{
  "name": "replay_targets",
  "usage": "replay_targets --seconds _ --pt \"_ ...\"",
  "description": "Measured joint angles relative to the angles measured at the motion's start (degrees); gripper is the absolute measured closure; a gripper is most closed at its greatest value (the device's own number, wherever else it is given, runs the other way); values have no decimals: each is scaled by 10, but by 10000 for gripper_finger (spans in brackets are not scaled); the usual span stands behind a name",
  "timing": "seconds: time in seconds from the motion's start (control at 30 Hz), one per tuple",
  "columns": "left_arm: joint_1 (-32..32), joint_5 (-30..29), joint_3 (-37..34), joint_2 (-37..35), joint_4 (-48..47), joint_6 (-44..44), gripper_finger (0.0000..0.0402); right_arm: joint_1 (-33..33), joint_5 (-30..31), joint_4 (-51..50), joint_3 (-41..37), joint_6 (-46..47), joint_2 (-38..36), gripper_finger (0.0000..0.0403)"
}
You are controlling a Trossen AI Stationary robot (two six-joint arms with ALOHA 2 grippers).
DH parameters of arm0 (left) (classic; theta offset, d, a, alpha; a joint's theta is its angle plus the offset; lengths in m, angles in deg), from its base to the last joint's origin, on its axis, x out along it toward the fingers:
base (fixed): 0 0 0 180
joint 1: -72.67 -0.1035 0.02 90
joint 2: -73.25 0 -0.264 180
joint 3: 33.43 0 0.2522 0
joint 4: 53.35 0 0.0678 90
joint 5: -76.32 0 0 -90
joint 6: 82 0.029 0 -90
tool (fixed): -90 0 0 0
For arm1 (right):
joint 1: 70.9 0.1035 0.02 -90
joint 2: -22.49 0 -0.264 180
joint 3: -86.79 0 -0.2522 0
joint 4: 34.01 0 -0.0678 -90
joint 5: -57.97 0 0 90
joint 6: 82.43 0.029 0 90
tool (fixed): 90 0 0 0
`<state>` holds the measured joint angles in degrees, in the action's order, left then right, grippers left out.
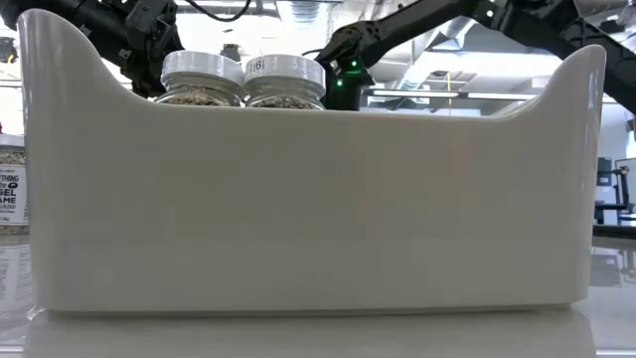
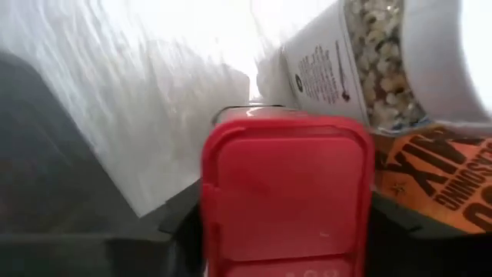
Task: Sort spices by type
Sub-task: Put the red seasoning can into the black bin
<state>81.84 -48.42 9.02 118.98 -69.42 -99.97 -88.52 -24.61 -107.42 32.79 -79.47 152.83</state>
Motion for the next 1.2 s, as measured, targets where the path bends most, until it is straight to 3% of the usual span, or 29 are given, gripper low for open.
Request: replay_targets --seconds 0.07,0.33,0.6,0.9,1.2 --pt "0 0 0 0 0 1 212 1 0 -2 0 0 -1 174" --pt "0 0 0 0 0 1 212 11 4 -33 29 0 -5 174" --pt "0 -1 0 0 1 6 212 42 41 -87 43 14 -94 174" --pt "0 -1 0 0 1 4 212 134 64 -151 44 60 -213 174" --pt "0 -1 0 0 1 -2 212 250 80 -147 43 34 -182 174"
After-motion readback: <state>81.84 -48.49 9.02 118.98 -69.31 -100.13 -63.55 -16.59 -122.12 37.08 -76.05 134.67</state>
